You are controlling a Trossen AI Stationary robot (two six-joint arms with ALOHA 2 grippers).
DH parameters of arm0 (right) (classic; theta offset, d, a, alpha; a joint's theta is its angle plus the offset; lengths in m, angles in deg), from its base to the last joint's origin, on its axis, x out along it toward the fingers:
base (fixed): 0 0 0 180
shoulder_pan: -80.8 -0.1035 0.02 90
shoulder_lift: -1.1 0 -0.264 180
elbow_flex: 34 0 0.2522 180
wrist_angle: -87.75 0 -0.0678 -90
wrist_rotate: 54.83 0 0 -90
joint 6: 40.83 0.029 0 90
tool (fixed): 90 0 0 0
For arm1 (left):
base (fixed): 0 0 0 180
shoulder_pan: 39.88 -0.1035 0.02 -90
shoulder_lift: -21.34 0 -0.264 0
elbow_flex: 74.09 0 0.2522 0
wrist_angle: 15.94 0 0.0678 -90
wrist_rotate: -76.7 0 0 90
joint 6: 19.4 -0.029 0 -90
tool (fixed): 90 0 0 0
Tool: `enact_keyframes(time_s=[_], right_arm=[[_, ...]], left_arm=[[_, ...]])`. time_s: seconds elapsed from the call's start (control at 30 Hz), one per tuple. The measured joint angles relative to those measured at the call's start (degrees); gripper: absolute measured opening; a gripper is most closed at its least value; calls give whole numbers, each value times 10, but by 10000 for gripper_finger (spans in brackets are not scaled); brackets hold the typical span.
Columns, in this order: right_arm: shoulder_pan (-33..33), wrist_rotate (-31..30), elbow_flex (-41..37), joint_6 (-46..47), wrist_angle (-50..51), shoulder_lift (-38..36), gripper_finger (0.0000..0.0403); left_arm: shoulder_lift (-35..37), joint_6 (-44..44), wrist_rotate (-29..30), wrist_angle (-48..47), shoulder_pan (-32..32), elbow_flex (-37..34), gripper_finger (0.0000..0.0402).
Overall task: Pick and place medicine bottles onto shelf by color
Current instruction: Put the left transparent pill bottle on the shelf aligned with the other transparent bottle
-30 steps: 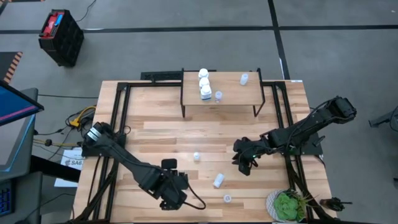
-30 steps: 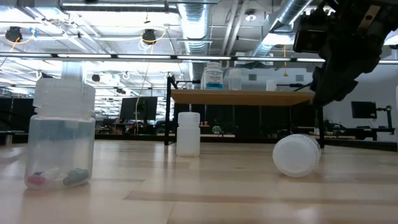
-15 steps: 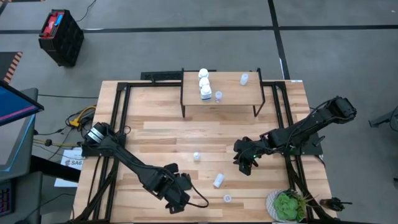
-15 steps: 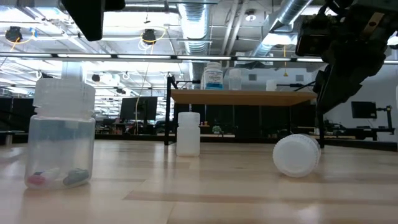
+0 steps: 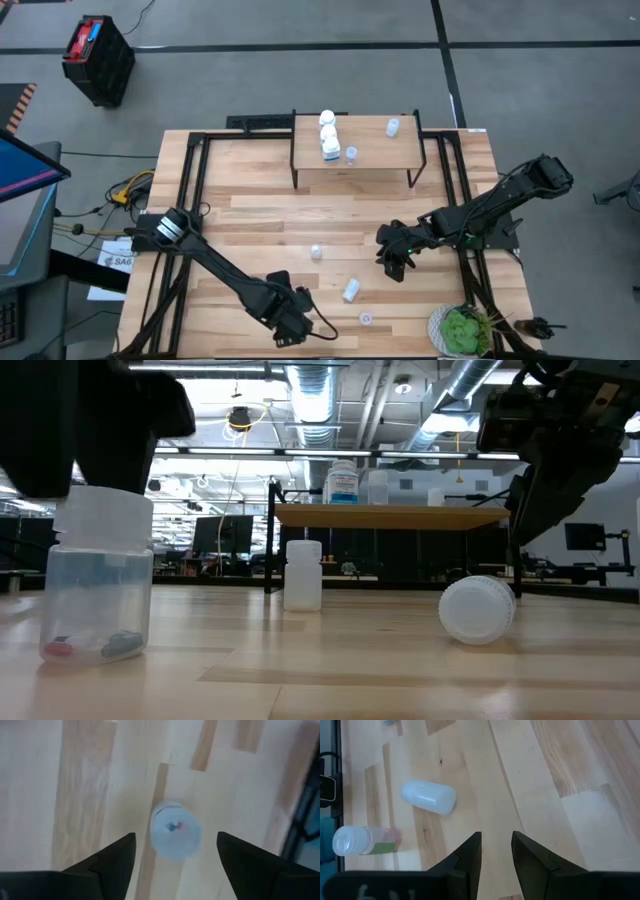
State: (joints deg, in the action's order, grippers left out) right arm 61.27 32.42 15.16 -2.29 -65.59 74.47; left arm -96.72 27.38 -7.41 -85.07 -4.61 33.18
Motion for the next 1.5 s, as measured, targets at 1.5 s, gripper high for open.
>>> enact_keyframes(time_s=[1.5], right_arm=[[-54, 1, 0, 30, 4, -70, 131]], left_arm=[[-6, -471, 20, -168, -297, 264, 105]])
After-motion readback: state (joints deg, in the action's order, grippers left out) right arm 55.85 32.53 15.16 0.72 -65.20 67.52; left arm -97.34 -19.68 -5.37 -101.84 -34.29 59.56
